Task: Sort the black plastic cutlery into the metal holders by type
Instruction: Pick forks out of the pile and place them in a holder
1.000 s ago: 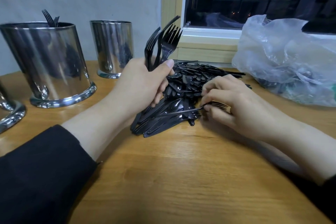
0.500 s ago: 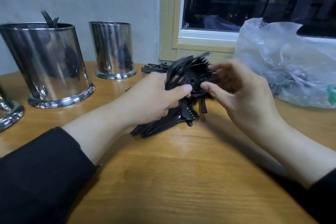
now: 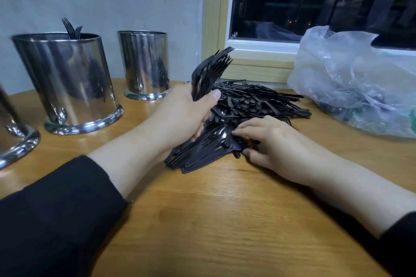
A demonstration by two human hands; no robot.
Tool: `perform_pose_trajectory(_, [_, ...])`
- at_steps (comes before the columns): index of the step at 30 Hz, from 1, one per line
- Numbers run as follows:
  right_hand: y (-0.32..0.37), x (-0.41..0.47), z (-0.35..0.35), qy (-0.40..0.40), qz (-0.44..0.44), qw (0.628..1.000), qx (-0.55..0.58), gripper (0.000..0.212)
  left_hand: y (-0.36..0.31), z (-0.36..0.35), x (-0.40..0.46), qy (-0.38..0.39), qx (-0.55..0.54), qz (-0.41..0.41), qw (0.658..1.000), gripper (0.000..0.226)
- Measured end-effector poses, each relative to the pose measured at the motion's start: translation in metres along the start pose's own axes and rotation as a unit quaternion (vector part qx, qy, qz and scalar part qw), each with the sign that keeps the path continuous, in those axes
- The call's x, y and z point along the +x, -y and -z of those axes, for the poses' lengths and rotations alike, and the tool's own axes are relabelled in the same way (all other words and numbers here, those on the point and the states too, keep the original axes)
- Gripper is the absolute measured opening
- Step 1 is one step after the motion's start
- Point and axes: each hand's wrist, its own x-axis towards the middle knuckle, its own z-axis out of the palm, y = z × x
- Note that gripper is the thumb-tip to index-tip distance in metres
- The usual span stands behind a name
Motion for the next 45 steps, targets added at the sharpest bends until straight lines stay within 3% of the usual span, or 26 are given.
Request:
perform_pose_trajectory(8, [0.0,-0.004,0.005,-0.017,0.026,1.0,-0.006,0.035,-0.002,0.002,0.0,-0.014,0.006,0.0,1.0,0.038])
perform_pose_trajectory(13, [-0.001,-0.004,0.014,-0.032,0.033,0.999,-0.024,0.026,-0.004,0.003,-0.001,-0.009,-0.006,-0.001,1.0,0.031])
perform_pose_trajectory(16, [-0.003,-0.008,0.026,-0.073,0.024,0.997,0.021,0.018,-0.006,0.004,-0.002,0.003,-0.017,0.004,1.0,0.027])
perform_pose_trajectory(23, [-0.007,-0.008,0.032,-0.137,0.002,0.987,0.082,0.017,-0.015,0.004,-0.005,0.082,-0.005,0.017,0.997,0.025])
perform_pose_trajectory(27, [-0.002,-0.007,0.03,-0.193,-0.027,0.974,0.112,0.014,-0.012,0.0,-0.011,0.112,0.093,0.002,0.989,0.022])
perform_pose_trajectory(31, [0.003,-0.006,0.029,-0.238,-0.069,0.957,0.153,0.014,-0.014,-0.004,-0.013,0.174,0.04,0.01,0.984,0.023])
perform_pose_trajectory(36, [0.012,-0.004,0.029,-0.284,-0.101,0.923,0.237,0.007,-0.012,-0.003,-0.012,0.179,0.078,-0.03,0.98,0.018])
perform_pose_trajectory(39, [0.014,-0.002,0.026,-0.292,-0.127,0.907,0.276,0.02,-0.009,0.002,-0.007,0.129,0.012,-0.021,0.991,0.016])
perform_pose_trajectory(43, [0.017,-0.001,0.016,-0.175,-0.11,0.956,0.209,0.049,-0.007,0.009,-0.002,0.052,0.006,-0.009,0.999,0.007])
perform_pose_trajectory(45, [0.019,-0.001,0.013,-0.153,-0.107,0.961,0.204,0.057,-0.005,0.009,-0.001,0.046,0.019,0.0,0.999,0.022])
